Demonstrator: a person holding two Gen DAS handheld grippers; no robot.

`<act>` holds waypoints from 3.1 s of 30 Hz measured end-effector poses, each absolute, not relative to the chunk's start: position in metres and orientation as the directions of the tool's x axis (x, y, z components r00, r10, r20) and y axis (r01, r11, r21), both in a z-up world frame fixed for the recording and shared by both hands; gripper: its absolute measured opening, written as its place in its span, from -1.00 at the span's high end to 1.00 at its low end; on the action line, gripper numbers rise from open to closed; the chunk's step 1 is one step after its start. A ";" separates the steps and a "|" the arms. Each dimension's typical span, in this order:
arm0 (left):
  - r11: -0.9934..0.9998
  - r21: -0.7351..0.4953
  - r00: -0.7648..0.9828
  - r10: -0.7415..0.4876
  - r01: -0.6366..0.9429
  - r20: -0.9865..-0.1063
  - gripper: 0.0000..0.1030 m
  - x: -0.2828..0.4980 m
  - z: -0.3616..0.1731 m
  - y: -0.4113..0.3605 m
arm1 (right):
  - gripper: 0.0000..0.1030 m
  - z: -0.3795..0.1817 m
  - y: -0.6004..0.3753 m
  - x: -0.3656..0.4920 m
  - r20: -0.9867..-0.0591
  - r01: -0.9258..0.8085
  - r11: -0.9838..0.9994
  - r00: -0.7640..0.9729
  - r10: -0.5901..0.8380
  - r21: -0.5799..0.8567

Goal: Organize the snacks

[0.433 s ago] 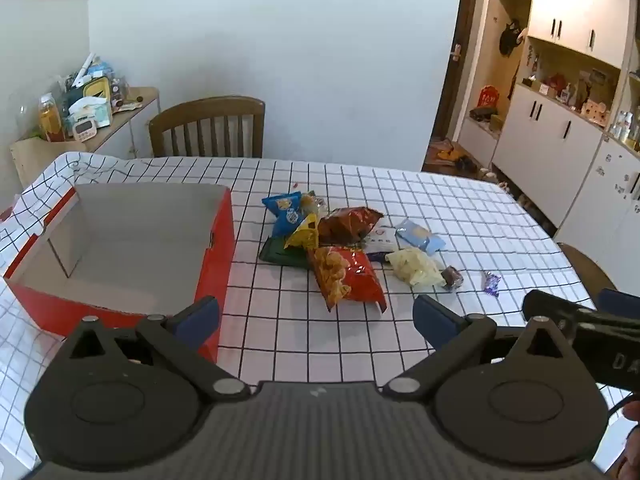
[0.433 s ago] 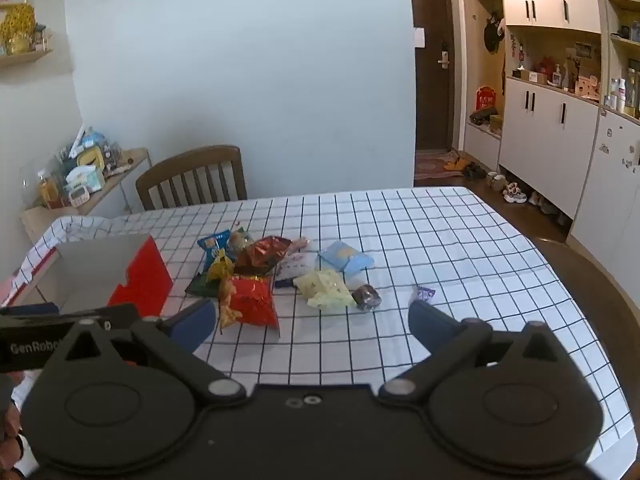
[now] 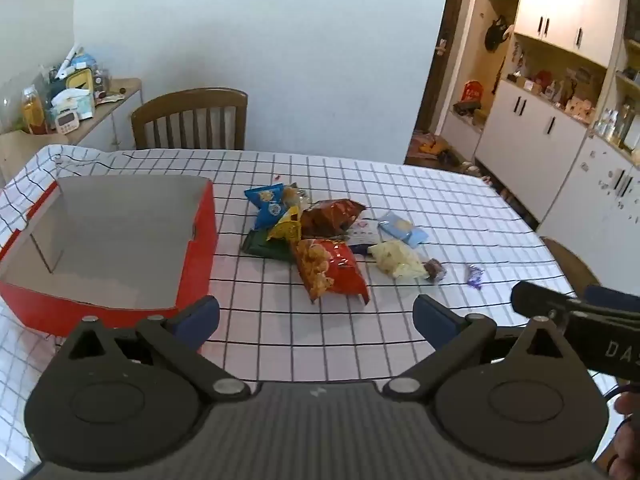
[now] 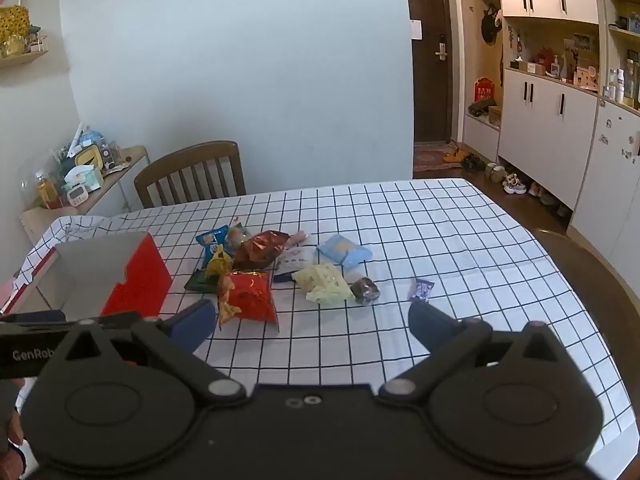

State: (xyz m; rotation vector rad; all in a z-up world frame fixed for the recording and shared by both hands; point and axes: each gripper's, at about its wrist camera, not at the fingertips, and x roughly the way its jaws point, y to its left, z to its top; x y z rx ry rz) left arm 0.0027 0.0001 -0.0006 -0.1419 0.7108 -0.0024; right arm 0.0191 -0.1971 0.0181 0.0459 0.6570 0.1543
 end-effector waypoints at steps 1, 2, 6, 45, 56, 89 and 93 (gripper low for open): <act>0.990 -0.134 0.759 -0.055 -0.043 -0.649 -1.00 0.002 0.000 0.000 | -1.00 0.019 -0.198 0.018 -0.603 -0.128 0.988 0.782 0.156 0.090; 0.990 -0.132 0.758 -0.056 -0.040 -0.649 -1.00 0.002 0.000 -0.001 | -1.00 0.020 -0.200 0.017 -0.602 -0.127 0.988 0.783 0.155 0.088; 0.991 -0.129 0.759 -0.068 -0.021 -0.648 -1.00 0.002 0.001 -0.001 | -1.00 0.025 -0.210 0.010 -0.600 -0.125 0.988 0.785 0.152 0.085; 0.997 -0.069 0.812 -0.021 -0.023 -0.584 -1.00 -0.012 0.016 0.007 | -0.99 0.031 -0.199 -0.006 -0.553 -0.135 0.989 0.820 0.147 0.062; 0.998 -0.067 0.817 -0.025 -0.016 -0.576 -1.00 -0.015 0.017 0.007 | -0.99 0.033 -0.198 -0.008 -0.548 -0.129 0.990 0.824 0.143 0.063; 0.997 -0.076 0.771 -0.033 -0.021 -0.636 -1.00 0.023 -0.002 -0.010 | -0.95 0.015 -0.219 0.020 -0.597 -0.109 0.992 0.792 0.129 0.071; 0.995 -0.088 0.738 -0.020 -0.054 -0.675 -1.00 0.049 -0.018 -0.017 | -0.88 0.000 -0.232 0.047 -0.628 -0.137 0.987 0.762 0.161 0.088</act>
